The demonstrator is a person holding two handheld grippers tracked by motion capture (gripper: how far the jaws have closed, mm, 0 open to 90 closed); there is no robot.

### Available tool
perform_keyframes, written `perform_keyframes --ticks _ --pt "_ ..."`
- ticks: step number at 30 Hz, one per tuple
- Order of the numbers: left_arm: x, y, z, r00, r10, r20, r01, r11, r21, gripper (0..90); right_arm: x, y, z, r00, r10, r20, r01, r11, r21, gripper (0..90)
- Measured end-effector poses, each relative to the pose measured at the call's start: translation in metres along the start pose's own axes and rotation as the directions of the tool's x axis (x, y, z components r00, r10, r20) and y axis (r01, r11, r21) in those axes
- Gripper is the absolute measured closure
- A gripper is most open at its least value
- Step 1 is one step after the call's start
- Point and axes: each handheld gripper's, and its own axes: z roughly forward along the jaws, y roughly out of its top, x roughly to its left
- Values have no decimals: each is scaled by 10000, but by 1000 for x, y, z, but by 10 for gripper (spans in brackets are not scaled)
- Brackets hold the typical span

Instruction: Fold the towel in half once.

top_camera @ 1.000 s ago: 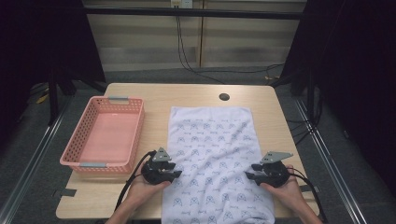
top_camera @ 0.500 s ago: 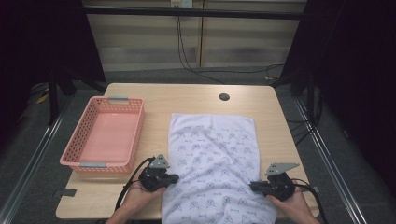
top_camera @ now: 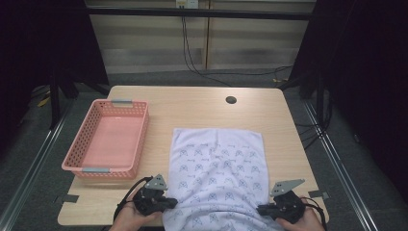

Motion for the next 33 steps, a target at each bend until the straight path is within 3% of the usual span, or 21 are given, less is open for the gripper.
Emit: perform_keyframes --ticks 4,6,7,10,12,13,14,16,18,20,22,23,25,26,28,29,31,33 --pt "0 3 -5 9997 -136 192 141 9996 -261 840 9 -3 -2 9999 -140 6 140 9999 57 850" --pt "4 7 -8 9986 -454 260 474 9956 -808 760 6 -3 -7 9999 -76 115 82 9986 -517 708" --pt "7 10 -10 9987 -450 238 470 9950 -887 747 1 -1 -11 9994 118 336 -86 9955 -943 686" --pt "21 24 -5 9980 -600 177 618 9898 -1287 661 -25 12 -23 9945 524 910 -302 9726 -2307 611" --pt "32 36 3 9966 -786 -243 747 9882 -1340 631 -44 23 -23 9856 732 1525 -323 9664 -2550 577" --pt "41 46 9 9951 -952 -254 906 9852 -1457 624 -55 30 -21 9820 763 1729 -279 9634 -2665 563" --pt "45 50 11 9957 -888 -259 842 9858 -1450 623 -73 42 -18 9769 1002 1889 -445 9593 -2789 537" --pt "52 60 17 9934 -944 -657 824 9827 -1659 620 -88 55 -15 9709 1080 2138 -412 9547 -2948 531" --pt "62 69 23 9934 -998 -563 888 9809 -1730 620 -112 74 -6 9622 1166 2463 -344 9486 -3146 531" --pt "70 75 29 9910 -1094 -769 952 9810 -1688 621 -135 88 4 9574 1453 2496 -600 9454 -3203 529" --pt "77 76 34 9868 -1407 -804 1246 9760 -1787 626 -152 97 14 9485 1663 2696 -779 9475 -3101 510" --pt "78 75 38 9874 -1402 -739 1261 9774 -1696 627 -162 101 20 9508 1740 2563 -908 9476 -3064 509" --pt "76 73 42 9891 -1160 -908 1023 9843 -1437 623 -176 107 32 9403 1942 2794 -1150 9542 -2763 487" --pt "76 72 42 9908 -1116 -765 1004 9854 -1373 619 -184 109 38 9429 1936 2711 -1161 9537 -2775 487" --pt "75 69 43 9895 -1171 -848 1044 9845 -1408 612 -188 112 44 9287 2003 3122 -1163 9564 -2678 481" --pt "76 68 43 9898 -1188 -787 1075 9851 -1346 607 -191 112 47 9345 2039 2919 -1234 9544 -2717 481" --pt "76 66 44 9906 -1127 -777 1009 9847 -1419 597 -190 114 51 9299 1954 3117 -1147 9591 -2590 486" --pt "75 65 44 9896 -1228 -747 1109 9830 -1466 593 -188 115 52 9364 1893 2954 -1111 9586 -2621 634"
